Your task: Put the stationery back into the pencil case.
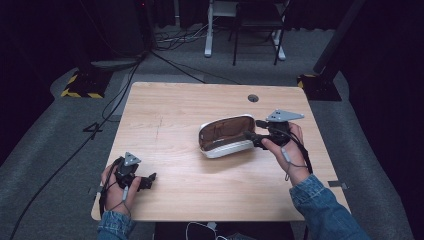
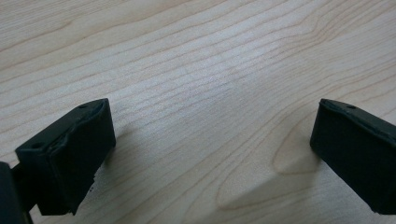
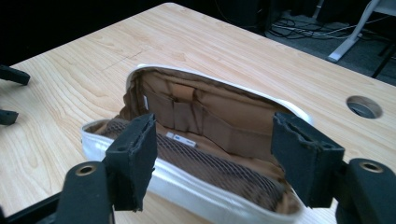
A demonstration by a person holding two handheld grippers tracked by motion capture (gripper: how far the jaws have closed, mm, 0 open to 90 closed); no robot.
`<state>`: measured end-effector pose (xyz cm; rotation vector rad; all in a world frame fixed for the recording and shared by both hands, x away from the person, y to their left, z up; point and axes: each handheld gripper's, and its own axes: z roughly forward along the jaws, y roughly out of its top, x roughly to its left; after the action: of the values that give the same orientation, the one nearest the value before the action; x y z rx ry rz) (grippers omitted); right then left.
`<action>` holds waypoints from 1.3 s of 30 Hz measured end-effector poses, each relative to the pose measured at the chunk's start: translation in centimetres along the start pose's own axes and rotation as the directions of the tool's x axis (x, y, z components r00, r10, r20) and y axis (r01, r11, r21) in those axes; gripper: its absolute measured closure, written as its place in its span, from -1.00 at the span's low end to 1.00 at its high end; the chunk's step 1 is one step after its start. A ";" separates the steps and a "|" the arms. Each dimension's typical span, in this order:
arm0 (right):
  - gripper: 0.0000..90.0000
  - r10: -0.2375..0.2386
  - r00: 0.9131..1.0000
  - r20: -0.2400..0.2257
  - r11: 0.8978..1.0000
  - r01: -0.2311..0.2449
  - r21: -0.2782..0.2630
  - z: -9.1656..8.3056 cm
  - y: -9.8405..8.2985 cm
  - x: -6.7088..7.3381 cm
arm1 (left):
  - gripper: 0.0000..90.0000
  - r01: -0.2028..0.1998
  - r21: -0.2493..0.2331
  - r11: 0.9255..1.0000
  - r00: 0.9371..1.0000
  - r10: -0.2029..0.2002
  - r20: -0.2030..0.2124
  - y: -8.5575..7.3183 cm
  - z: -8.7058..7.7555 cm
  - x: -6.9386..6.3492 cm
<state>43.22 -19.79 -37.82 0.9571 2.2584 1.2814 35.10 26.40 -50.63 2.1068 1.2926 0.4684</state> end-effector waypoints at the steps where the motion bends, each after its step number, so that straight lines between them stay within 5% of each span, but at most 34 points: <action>1: -0.30 0.002 1.000 0.001 1.000 -0.002 0.000 -0.4 -0.2 -0.2 | -0.99 0.000 0.000 1.000 1.000 0.000 0.000 0.0 0.0 0.0; 18: -0.47 -0.016 1.000 0.027 0.999 0.015 0.030 -5.2 -4.0 -3.1 | -0.99 0.000 0.000 1.000 1.000 0.000 0.001 0.0 0.0 0.0; 39: -0.56 0.081 0.985 0.150 0.989 -0.097 0.108 -8.8 -11.6 -7.7 | -0.99 0.000 0.000 1.000 1.000 0.000 0.000 0.0 0.0 0.0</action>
<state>38.90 -34.69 -43.31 1.1650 2.2182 1.0888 35.11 26.40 -50.63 2.1065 1.2930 0.4685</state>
